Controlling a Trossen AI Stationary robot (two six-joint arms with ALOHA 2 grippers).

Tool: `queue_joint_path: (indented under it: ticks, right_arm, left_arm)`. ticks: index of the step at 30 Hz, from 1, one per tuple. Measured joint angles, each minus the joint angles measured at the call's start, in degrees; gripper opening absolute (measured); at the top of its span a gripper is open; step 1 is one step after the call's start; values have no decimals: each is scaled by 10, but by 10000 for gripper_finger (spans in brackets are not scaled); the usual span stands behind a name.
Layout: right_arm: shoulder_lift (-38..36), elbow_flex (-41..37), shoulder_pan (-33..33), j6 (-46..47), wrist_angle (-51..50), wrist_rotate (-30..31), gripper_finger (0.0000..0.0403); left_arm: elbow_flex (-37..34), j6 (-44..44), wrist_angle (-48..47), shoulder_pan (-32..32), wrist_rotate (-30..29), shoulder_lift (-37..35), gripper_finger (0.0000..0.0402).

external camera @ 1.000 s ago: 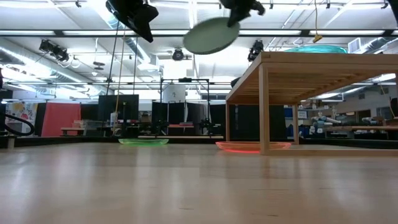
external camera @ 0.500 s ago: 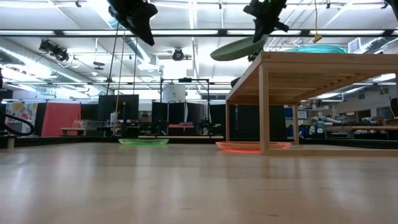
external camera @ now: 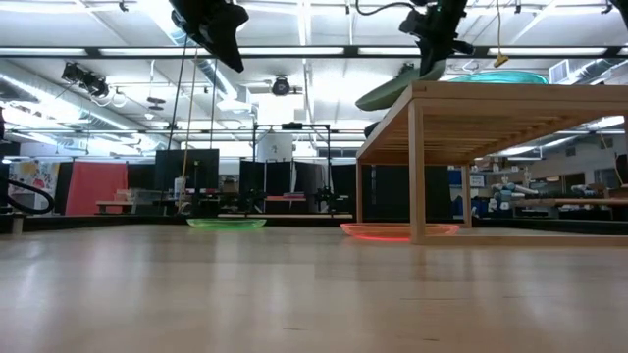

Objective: Place and stack plates onto a shelf
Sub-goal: Stack the green plate on top of the black plate on the shelf

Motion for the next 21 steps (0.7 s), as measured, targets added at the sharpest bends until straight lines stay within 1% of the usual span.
queue_joint_path:
  ticks: [5, 9, 14, 21]
  right_arm:
    - [0, -31, 0, -7, -19, 6, 22]
    - [0, -57, 0, -17, -7, 9, 22]
    - [0, -60, -8, -15, 7, 9, 22]
    - [0, -60, -14, -13, -13, 10, 27]
  left_arm:
    - [0, 0, 0, 0, 0, 0, 137]
    - [0, 0, 0, 0, 0, 0, 137]
    - [0, 1, 0, 0, 0, 0, 137]
    - [0, 2, 0, 0, 0, 0, 137]
